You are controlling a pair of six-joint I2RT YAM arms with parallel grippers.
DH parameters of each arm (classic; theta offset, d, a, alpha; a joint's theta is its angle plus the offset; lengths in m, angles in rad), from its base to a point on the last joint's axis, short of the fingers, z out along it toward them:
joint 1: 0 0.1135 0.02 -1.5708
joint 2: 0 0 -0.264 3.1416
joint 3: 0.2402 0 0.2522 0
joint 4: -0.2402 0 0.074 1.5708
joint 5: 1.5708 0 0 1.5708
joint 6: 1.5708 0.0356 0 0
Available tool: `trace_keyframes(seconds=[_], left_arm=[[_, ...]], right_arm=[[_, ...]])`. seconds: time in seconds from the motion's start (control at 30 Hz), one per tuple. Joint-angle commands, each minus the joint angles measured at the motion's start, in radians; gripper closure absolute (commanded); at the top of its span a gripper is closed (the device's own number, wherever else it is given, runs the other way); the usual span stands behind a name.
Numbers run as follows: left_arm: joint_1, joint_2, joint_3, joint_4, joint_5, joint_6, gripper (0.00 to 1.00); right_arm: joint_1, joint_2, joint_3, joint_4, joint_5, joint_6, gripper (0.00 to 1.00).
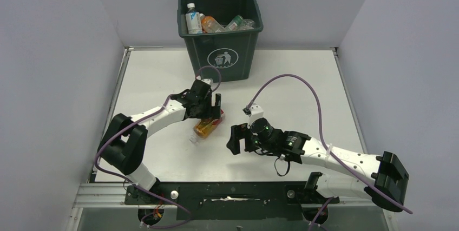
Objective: Put the plastic bottles in the bin
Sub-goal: Pick up the plastic bottle at the center of the board.
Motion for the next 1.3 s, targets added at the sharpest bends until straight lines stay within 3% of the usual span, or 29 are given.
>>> trace_keyframes(seconds=[0.0,0.53,1.27], left_arm=[[-0.003,0.024,0.085,0.038,-0.032,-0.038,0.13],[-0.009,0.076,0.133,-0.063,-0.026,0.080,0.13],[-0.087,0.152,0.209,-0.099,-0.191,0.135,0.15]], right_arm=[[-0.006,-0.045,-0.015,0.029,0.009,0.002,0.02],[-0.011,-0.048,-0.027,0.038,0.008,0.006,0.02],[-0.011,-0.044,-0.025,0.035,0.009,0.010,0.02]])
